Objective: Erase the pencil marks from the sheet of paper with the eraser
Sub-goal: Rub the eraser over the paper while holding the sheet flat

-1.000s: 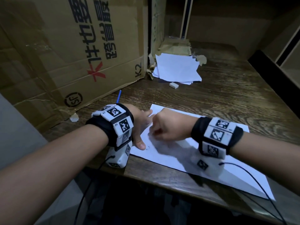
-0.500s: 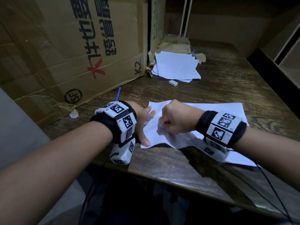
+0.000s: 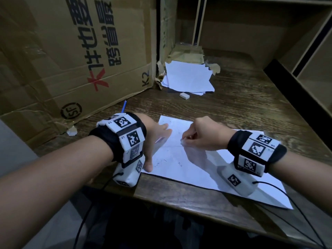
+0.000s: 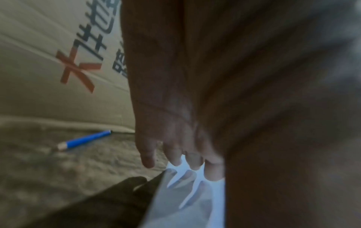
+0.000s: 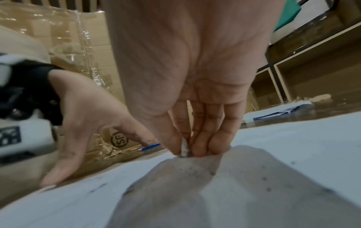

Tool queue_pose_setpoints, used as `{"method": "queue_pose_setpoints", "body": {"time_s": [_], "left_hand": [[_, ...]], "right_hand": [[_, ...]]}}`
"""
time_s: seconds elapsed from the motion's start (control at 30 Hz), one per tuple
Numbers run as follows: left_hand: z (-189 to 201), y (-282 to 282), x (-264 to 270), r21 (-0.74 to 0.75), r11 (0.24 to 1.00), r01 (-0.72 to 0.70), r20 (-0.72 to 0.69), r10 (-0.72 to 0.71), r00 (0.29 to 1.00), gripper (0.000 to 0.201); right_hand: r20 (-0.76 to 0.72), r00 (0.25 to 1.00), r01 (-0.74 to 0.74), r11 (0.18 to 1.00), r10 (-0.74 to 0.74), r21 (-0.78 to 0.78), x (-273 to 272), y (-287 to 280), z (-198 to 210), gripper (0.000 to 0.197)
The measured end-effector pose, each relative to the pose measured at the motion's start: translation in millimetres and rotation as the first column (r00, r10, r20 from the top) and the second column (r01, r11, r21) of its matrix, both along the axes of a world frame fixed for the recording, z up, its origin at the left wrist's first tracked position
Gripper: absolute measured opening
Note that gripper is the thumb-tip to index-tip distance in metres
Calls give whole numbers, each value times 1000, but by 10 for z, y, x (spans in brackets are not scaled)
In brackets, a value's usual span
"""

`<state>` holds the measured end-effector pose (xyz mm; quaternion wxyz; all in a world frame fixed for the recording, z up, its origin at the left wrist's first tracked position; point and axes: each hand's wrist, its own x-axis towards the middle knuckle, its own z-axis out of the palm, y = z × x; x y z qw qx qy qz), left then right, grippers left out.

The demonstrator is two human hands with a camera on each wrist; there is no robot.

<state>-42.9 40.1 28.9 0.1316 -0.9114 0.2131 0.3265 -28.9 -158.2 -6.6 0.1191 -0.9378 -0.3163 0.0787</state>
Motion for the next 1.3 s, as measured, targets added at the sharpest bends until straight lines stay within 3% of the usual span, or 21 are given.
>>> {"method": "queue_pose_setpoints", "body": {"time_s": [0.07, 0.17, 0.27, 0.4, 0.5, 0.57, 0.7, 0.87, 1.03, 1.17, 1.3], "left_hand": [[-72, -60, -7, -130, 991, -25, 7, 26, 1000, 120], [-292, -77, -41, -180, 981, -68, -2, 69, 998, 129], [-439, -3, -19, -240, 968, -78, -18, 77, 997, 134], [-414, -63, -23, -173, 983, -67, 1, 68, 998, 136], [-356, -123, -41, -110, 993, -48, 23, 51, 998, 137], [-333, -112, -44, -110, 992, -54, 20, 57, 998, 137], [-307, -116, -54, -165, 985, -55, -21, 52, 998, 127], [-275, -156, -53, -74, 995, -63, 12, 64, 998, 139], [-263, -147, -52, -119, 990, -70, -4, 70, 998, 134], [-268, -162, -50, -60, 997, -57, 5, 58, 998, 141], [-255, -141, -56, -71, 995, -66, 15, 68, 998, 142]], "right_hand": [[31, 999, -12, 1000, 12, -10, -26, 37, -32, 20], [23, 1000, -14, 1000, 14, -25, -70, 95, -24, 24], [12, 988, -155, 988, 155, -23, -302, 187, 8, 24], [-23, 956, -292, 956, 291, -39, -331, 215, 16, 22], [94, 984, -143, 988, 148, -56, 91, 70, 60, 22], [129, 983, -128, 991, 133, -48, 90, 94, 49, 20], [34, 959, -280, 960, 281, -22, -243, 233, 19, 22], [97, 994, -53, 999, 52, 5, 224, 33, 46, 25], [5, 974, -224, 972, 225, -78, -118, 183, 40, 22], [107, 994, 6, 1000, -4, -19, 248, -59, 67, 30], [39, 999, 2, 1000, -2, -23, 93, -68, 79, 23]]}}
